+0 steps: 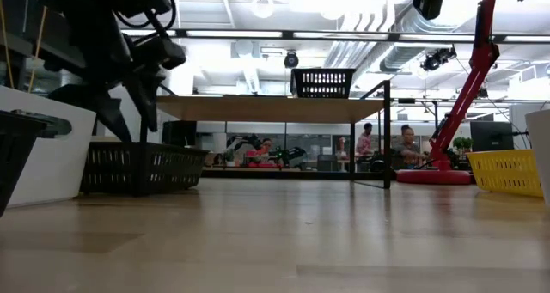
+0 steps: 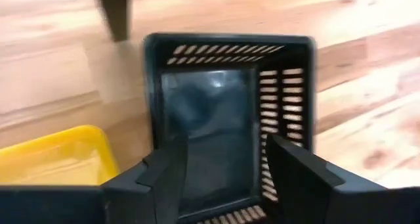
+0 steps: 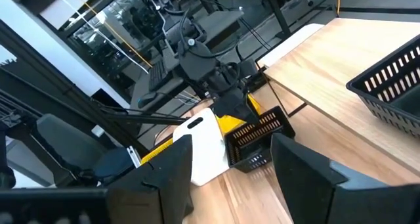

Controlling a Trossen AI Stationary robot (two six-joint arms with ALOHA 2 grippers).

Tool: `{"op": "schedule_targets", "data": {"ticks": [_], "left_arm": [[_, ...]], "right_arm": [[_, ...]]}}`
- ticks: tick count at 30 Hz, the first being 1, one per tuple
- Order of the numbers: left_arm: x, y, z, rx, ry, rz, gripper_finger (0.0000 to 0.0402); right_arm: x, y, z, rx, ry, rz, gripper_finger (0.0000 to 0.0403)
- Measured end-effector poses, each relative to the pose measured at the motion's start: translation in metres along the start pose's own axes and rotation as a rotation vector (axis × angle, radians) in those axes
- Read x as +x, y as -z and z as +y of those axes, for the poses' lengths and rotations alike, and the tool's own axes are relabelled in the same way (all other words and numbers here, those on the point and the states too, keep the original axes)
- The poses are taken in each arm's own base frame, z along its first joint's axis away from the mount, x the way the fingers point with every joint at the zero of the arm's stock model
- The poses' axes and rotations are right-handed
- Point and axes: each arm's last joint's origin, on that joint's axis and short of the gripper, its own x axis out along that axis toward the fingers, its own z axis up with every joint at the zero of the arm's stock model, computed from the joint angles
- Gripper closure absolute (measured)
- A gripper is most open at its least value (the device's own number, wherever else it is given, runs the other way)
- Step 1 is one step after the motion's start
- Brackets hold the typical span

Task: Stack baskets on shelf by color
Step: Stack the top black bin into the black bin on the shelf

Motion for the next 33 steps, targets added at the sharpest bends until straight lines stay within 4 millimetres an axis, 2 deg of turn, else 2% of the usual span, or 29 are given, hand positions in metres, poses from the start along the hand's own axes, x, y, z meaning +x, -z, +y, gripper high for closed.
{"op": "schedule_targets", "data": {"ticks": [6, 9, 17, 25, 33], "left_arm": [[-0.019, -0.005, -0.005, 0.077, -0.065, 0.001, 0.0206], [-0.022, -0.008, -0.006, 0.077, -0.077, -0.035, 0.0206], [-0.01, -0.009, -0.006, 0.09, -0.148, -0.045, 0.0206], [0.0, 0.004, -0.009, 0.134, -0.199, -0.031, 0.0206], [-0.003, 0.014, -0.01, 0.144, -0.187, -0.023, 0.0206]], "right_arm": [[0.0, 0.0, 0.0, -0.002, 0.003, 0.004, 0.0208], [0.0, 0.0, -0.001, -0.007, 0.012, -0.001, 0.0208], [0.0, 0.0, -0.001, -0.011, 0.033, -0.013, 0.0208], [0.0, 0.0, -0.002, -0.01, 0.035, -0.011, 0.0208], [0.0, 0.001, -0.002, -0.005, 0.036, -0.01, 0.0208]]}}
